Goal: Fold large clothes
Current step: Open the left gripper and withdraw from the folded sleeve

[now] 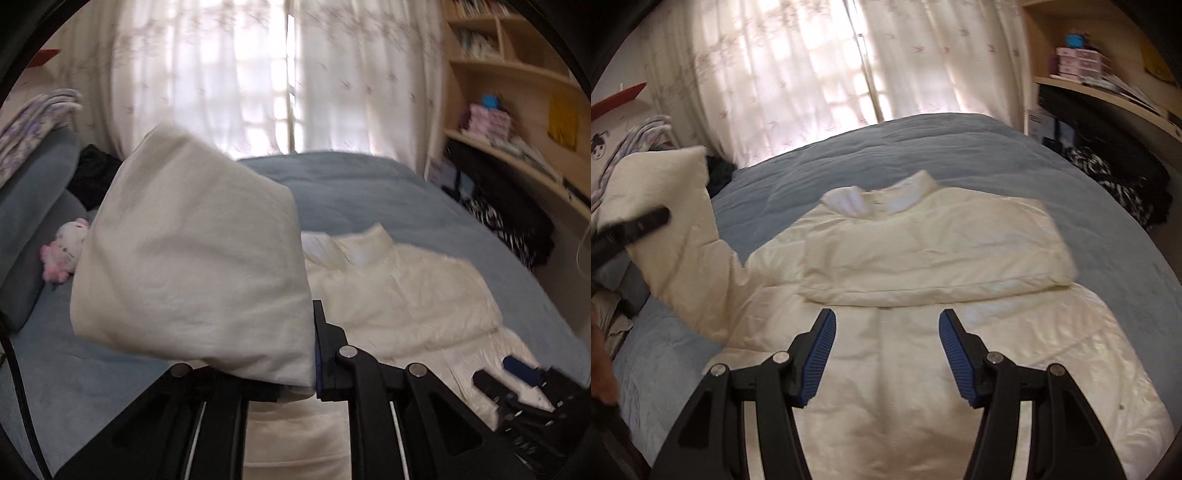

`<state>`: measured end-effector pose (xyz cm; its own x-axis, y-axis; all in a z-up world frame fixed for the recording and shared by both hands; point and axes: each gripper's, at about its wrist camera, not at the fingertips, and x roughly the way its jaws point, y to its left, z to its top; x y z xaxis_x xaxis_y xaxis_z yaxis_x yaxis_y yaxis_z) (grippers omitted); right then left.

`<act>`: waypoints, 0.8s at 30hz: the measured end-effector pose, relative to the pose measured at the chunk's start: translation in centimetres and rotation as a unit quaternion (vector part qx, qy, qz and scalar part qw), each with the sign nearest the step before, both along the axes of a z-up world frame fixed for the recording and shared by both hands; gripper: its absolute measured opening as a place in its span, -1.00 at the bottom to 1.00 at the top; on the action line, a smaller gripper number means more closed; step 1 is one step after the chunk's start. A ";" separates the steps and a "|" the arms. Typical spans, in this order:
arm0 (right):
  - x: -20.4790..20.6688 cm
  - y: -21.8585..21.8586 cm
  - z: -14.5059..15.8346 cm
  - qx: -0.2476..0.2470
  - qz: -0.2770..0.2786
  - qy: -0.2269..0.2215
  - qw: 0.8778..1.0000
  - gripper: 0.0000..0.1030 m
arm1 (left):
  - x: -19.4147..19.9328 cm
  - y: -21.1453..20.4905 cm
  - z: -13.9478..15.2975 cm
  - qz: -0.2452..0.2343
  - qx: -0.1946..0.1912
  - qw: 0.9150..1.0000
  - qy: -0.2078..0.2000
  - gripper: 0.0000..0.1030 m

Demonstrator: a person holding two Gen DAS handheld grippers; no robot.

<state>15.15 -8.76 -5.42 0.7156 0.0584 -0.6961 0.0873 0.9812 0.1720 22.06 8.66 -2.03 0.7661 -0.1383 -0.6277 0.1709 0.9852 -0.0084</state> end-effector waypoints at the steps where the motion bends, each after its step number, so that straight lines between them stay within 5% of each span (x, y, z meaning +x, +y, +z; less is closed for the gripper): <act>1: -0.2 -0.9 -0.1 0.001 -0.006 0.002 1.000 0.13 | 0.3 -1.4 -1.1 -0.007 0.006 1.000 0.013 -0.69; 6: -1.6 -5.6 -0.6 0.012 -0.041 0.008 0.999 0.13 | 0.6 -6.4 -8.6 -0.039 0.033 0.992 0.119 -0.25; 9: -1.9 -7.4 -1.0 0.020 -0.050 0.012 0.998 0.13 | -1.2 -7.2 -10.7 -0.055 0.037 0.987 0.144 -0.09; 16: -2.2 -9.5 -1.9 0.045 -0.054 0.020 0.997 0.13 | -3.8 -7.6 -9.3 -0.048 0.044 0.991 0.117 0.30; 24: -1.9 -9.7 -2.6 0.100 -0.021 0.037 0.994 0.13 | -5.1 -5.9 -7.2 -0.033 0.001 0.993 0.111 0.32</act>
<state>13.26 -18.42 -8.02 0.6674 0.1716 -0.7246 0.1481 0.9231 0.3550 16.99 2.73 -9.20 0.5989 -0.1810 -0.7801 0.2288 0.9722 -0.0500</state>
